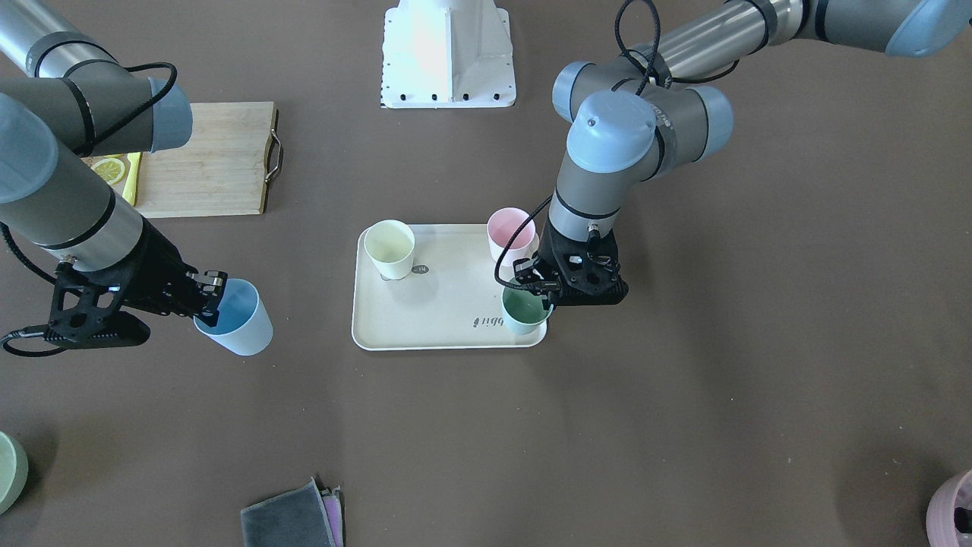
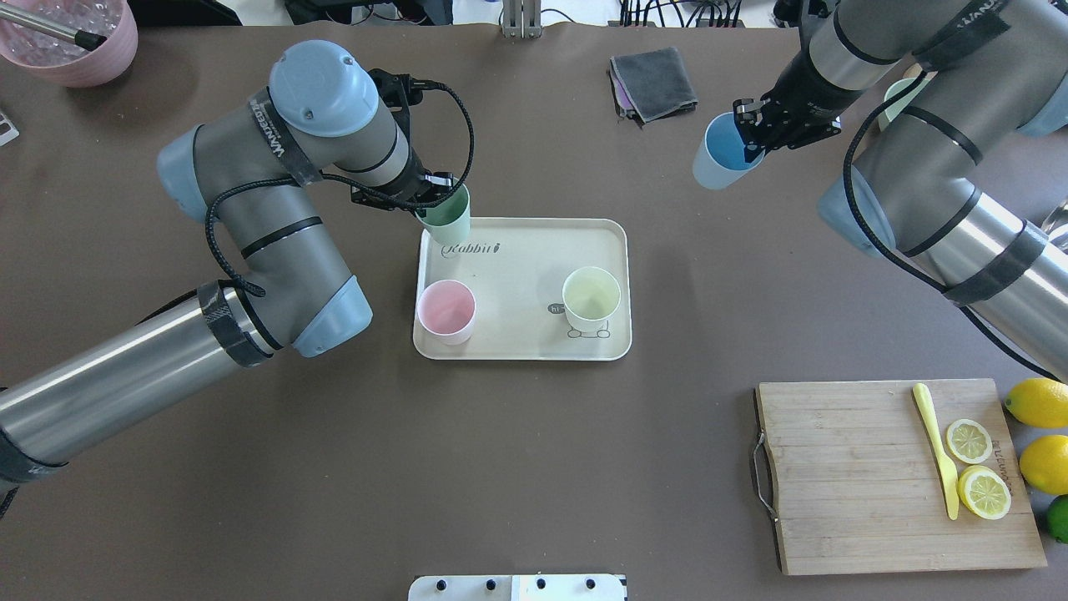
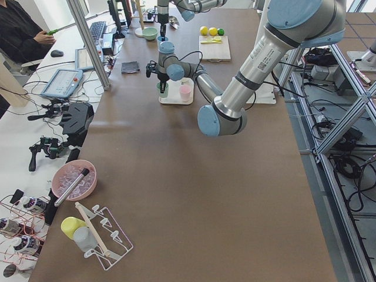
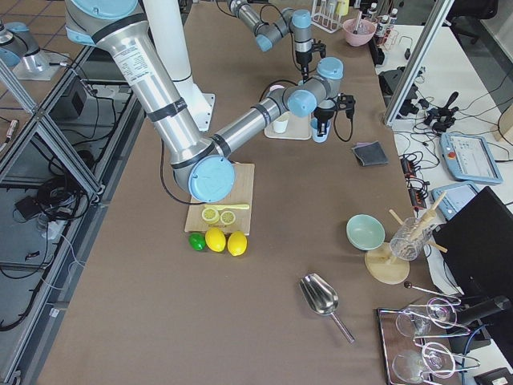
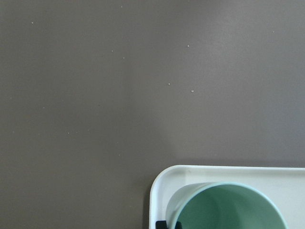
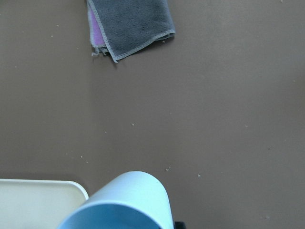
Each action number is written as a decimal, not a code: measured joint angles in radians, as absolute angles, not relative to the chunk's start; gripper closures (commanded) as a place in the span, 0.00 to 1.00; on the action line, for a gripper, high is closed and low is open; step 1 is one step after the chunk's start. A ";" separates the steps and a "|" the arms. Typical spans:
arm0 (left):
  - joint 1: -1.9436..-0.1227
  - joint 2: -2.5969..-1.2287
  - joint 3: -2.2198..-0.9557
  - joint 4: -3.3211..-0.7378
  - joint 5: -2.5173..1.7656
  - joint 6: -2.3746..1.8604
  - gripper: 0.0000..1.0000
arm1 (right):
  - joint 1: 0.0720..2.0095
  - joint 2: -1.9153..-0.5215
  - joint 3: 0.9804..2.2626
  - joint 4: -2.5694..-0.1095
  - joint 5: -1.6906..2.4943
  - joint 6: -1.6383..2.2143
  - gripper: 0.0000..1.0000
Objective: Place all cups on tray
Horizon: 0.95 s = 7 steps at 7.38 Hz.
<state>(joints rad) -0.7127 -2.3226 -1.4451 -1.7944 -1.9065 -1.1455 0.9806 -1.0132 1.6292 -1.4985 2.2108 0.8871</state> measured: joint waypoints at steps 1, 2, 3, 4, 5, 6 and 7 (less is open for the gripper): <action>-0.707 -2.330 -1.424 -1.812 -1.893 -1.152 1.00 | 0.954 -0.991 1.624 -1.504 2.196 0.910 1.00; -0.699 -2.333 -1.418 -1.818 -1.883 -1.154 1.00 | 0.924 -0.970 1.616 -1.505 2.173 0.938 1.00; -0.691 -2.333 -1.420 -1.819 -1.877 -1.155 1.00 | 0.901 -0.957 1.612 -1.503 2.157 0.963 1.00; -0.679 -2.331 -1.421 -1.820 -1.869 -1.155 0.74 | 0.883 -0.946 1.611 -1.503 2.148 0.985 1.00; -0.664 -2.328 -1.421 -1.819 -1.852 -1.155 0.09 | 0.867 -0.937 1.610 -1.503 2.140 1.004 1.00; -0.653 -2.326 -1.423 -1.819 -1.835 -1.154 0.03 | 0.852 -0.928 1.610 -1.502 2.130 1.020 1.00; -0.649 -2.325 -1.432 -1.818 -1.826 -1.151 0.03 | 0.833 -0.919 1.609 -1.503 2.118 1.034 1.00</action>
<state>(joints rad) -0.6492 -2.3253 -1.4324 -1.8180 -1.8256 -1.1506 0.8329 -0.9193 1.6095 -1.5026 2.1183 1.0337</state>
